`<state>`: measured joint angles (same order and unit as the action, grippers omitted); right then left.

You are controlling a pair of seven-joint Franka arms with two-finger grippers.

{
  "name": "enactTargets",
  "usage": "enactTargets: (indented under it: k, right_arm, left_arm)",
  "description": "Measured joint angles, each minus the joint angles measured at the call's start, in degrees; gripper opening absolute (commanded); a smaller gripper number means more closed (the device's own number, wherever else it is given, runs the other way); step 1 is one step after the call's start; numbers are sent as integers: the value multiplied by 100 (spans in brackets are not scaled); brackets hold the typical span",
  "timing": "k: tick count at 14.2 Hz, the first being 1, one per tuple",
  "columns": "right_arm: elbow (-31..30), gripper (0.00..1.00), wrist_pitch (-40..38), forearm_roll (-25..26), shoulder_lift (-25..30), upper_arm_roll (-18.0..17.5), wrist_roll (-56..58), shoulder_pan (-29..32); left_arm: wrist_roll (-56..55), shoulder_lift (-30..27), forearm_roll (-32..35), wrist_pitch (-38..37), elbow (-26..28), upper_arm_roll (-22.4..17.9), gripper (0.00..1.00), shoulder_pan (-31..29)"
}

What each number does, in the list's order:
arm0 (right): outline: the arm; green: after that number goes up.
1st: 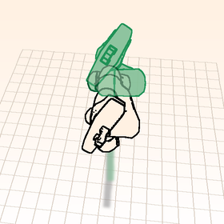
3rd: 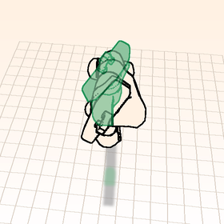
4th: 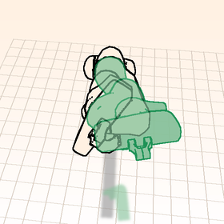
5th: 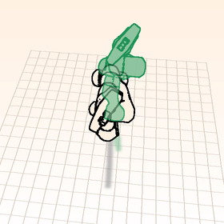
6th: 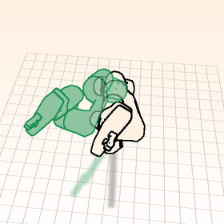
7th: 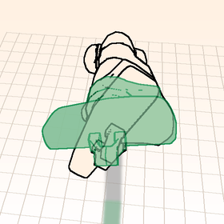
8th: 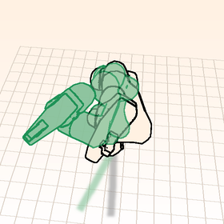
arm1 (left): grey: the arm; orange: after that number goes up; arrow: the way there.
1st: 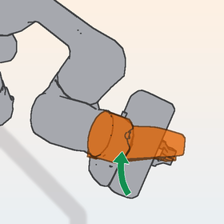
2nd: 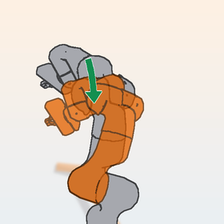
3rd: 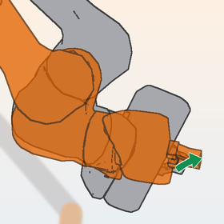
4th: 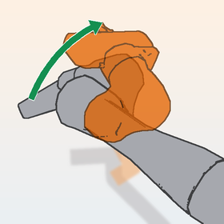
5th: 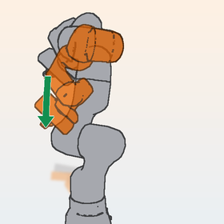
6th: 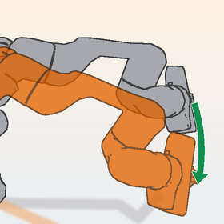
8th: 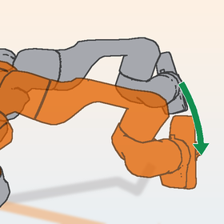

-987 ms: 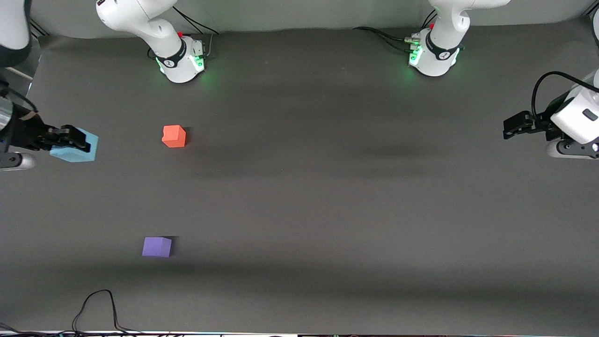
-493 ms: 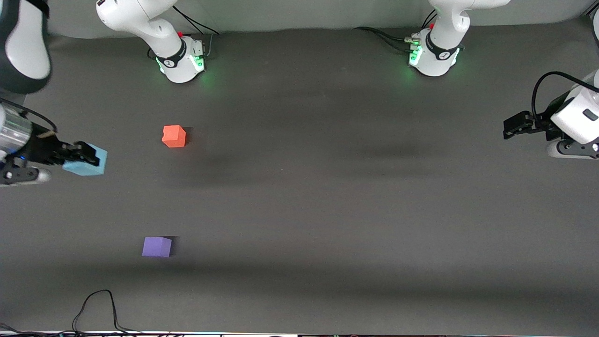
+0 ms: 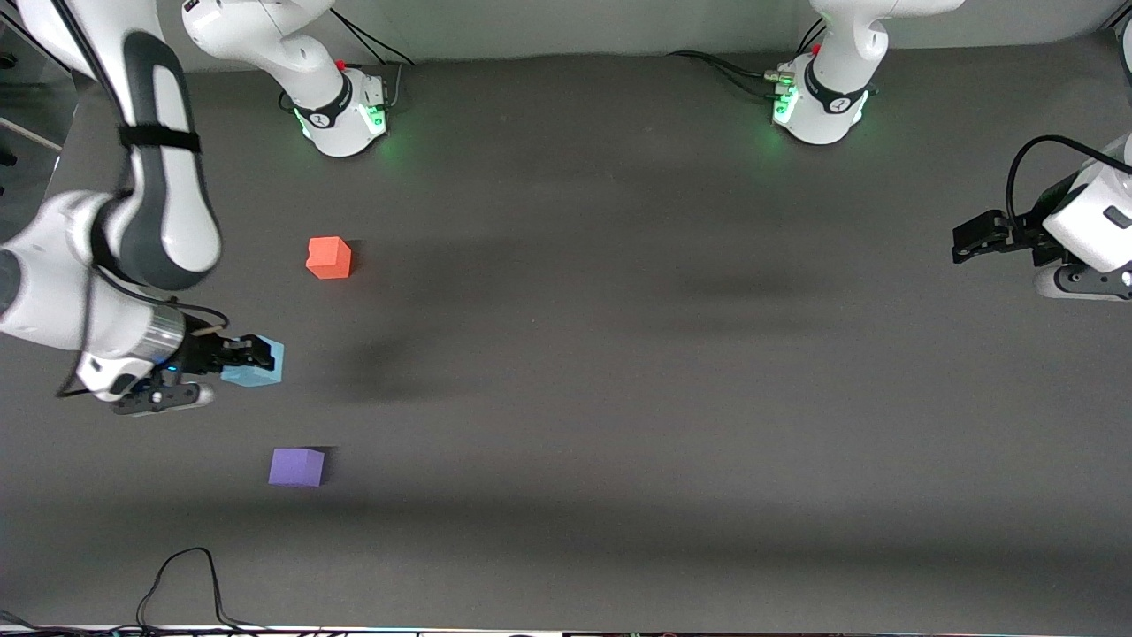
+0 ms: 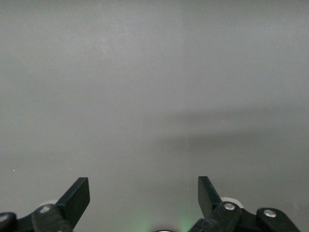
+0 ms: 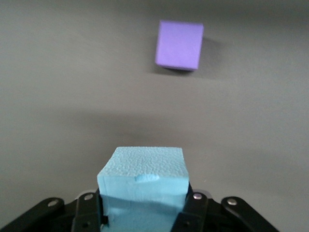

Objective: Place blue block between orange and purple blocks
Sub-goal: 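Carry the blue cube back and lower it between orange and purple cubes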

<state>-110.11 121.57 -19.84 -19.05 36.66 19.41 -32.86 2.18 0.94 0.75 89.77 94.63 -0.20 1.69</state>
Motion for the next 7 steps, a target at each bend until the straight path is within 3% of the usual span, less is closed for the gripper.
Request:
enactTargets:
  k: [7]
  right_arm:
    - [-797,11,698,-718,-402,-23,527,0]
  left_arm:
    - [0,5,-1,0,4,0,100,0]
